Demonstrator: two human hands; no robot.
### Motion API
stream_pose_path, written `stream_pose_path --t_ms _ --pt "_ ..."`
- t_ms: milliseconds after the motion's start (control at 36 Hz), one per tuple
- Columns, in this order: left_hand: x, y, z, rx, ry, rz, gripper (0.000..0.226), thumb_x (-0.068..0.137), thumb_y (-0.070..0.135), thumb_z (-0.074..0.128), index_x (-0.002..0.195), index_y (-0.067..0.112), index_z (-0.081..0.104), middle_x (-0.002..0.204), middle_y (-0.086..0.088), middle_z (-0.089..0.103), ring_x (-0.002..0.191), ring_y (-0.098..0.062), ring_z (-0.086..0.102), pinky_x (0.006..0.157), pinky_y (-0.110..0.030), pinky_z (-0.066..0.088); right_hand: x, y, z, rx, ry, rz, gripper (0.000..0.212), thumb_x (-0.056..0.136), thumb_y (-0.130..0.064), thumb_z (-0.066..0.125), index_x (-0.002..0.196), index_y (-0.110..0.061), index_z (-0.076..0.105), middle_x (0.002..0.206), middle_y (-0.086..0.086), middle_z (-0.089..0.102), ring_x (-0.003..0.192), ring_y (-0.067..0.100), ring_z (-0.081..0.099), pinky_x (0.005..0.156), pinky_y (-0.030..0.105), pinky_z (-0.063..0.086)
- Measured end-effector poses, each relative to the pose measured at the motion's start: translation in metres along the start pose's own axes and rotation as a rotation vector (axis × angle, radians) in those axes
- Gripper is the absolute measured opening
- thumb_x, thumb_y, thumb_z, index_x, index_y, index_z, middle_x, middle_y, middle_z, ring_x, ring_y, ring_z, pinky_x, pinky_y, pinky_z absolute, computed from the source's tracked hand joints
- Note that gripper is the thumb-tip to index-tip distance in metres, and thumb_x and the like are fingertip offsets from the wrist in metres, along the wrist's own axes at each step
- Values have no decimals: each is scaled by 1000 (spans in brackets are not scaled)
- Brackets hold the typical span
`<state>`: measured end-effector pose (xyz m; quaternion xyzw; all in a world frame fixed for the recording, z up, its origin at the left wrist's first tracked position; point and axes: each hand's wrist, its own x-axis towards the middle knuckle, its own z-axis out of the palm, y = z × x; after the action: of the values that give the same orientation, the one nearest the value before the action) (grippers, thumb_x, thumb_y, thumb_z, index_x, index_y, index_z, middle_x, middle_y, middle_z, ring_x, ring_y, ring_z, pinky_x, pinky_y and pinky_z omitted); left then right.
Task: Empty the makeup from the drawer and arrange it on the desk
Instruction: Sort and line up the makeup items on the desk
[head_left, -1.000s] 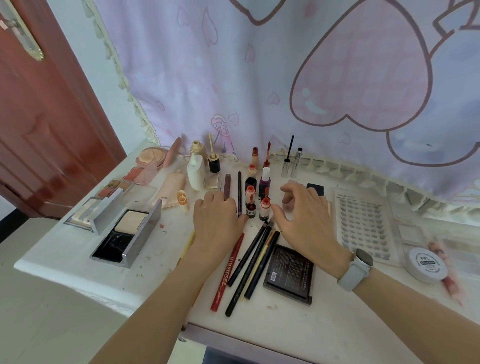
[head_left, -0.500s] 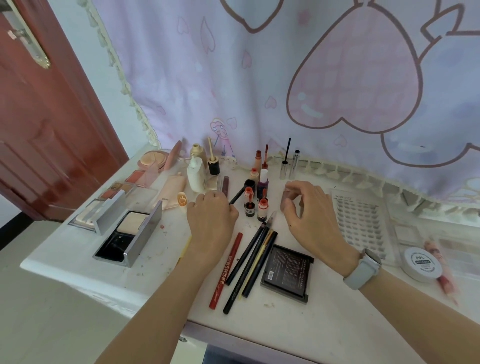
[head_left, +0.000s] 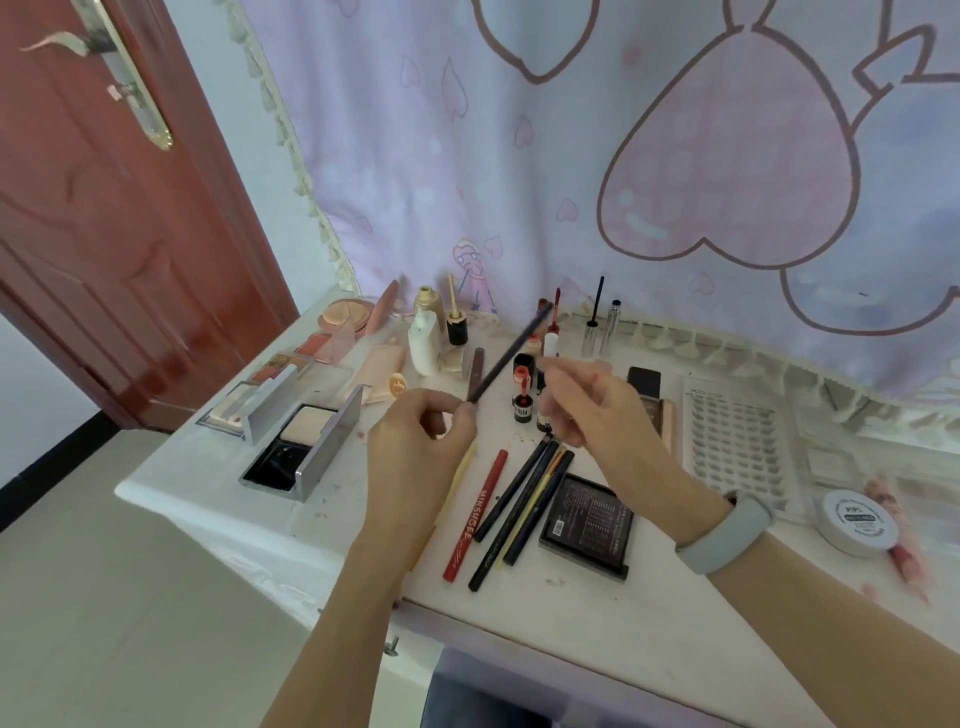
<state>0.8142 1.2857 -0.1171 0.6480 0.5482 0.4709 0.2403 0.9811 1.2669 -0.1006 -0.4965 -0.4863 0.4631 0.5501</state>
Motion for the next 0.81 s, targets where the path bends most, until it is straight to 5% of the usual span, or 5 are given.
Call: stream_pose_path --t_ms 139,333,500,667,806 --pt "-16 0 -6 -112 -161 23 14 83 12 64 78 25 63 65 7 56 59 1 48 55 -8 38 3 -14 -3 341 66 54 15 94 -23 51 93 -12 62 51 -3 44 46 11 31 43 21 25" --pt "-42 4 -6 -1 -277 104 18 93 19 51 87 36 53 67 12 58 60 -4 52 56 -15 42 -21 -4 -7 128 57 -7 16 93 -12 53 82 -11 64 51 -3 54 47 10 39 46 20 29" --pt "-63 10 4 185 -313 222 17 97 20 44 104 18 60 77 13 54 70 -2 51 60 -14 38 -42 2 -7 65 -41 -40 15 91 -10 54 84 -15 66 56 -4 58 54 9 48 52 16 41" --pt "-78 10 8 74 -275 154 20 95 25 45 95 19 64 61 12 53 56 -3 48 50 -14 31 -58 7 -5 90 -42 -14 24 95 -13 47 84 -13 68 58 -3 56 54 9 45 55 18 39" --pt "-82 7 2 105 -265 142 21 94 26 49 106 22 66 70 4 65 54 -10 50 47 -21 36 -66 11 0 77 4 -22 27 95 -11 44 82 -14 68 57 -2 55 55 12 43 55 20 38"
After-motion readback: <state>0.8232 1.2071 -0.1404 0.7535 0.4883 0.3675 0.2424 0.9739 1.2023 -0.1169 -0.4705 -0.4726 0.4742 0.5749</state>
